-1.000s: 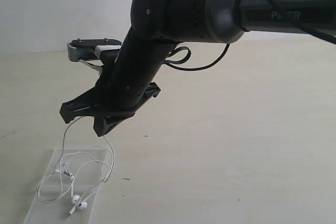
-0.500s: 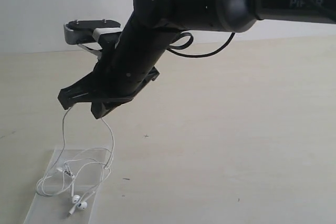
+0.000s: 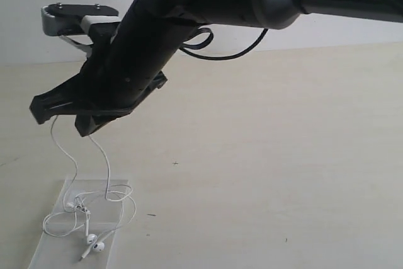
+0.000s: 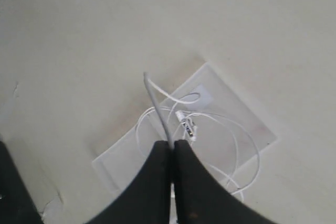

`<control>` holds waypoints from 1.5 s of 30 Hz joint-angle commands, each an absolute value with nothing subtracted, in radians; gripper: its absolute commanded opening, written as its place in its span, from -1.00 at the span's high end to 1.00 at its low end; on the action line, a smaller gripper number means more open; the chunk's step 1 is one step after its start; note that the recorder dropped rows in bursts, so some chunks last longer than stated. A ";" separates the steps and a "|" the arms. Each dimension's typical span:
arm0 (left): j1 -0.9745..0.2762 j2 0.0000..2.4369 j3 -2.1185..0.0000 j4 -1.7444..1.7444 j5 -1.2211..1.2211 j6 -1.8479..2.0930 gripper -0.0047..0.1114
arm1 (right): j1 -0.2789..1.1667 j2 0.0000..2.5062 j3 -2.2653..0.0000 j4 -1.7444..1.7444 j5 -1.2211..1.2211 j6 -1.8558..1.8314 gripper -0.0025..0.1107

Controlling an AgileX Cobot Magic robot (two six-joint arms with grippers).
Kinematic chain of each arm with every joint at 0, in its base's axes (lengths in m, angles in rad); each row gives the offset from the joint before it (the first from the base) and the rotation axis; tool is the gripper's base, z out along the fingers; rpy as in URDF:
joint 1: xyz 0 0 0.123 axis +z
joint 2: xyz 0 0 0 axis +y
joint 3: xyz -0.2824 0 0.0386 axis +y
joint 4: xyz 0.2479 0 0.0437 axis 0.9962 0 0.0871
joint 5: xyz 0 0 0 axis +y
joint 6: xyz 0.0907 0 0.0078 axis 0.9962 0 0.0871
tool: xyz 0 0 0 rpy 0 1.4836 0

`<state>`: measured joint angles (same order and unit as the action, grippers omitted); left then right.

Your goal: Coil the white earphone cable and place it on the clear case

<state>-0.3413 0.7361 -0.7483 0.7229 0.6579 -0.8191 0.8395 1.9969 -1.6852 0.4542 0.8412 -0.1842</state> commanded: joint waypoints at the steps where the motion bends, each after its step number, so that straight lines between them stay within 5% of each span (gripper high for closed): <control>1: -0.337 0.733 -0.747 0.730 0.650 -0.815 -0.26 | 0.880 2.004 -1.692 0.477 0.831 -0.191 0.96; 31: -0.337 0.733 -0.747 0.727 0.656 -0.814 -0.26 | 0.942 2.193 -1.692 0.548 0.880 -0.215 0.94; 45: -0.337 0.733 -0.747 0.727 0.656 -0.814 -0.26 | 0.942 2.193 -1.692 0.571 0.868 -0.217 -0.09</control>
<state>-0.3413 0.7361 -0.7483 0.7229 0.6561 -0.8175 0.9416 2.1959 -1.6874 0.5509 0.8785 -0.2059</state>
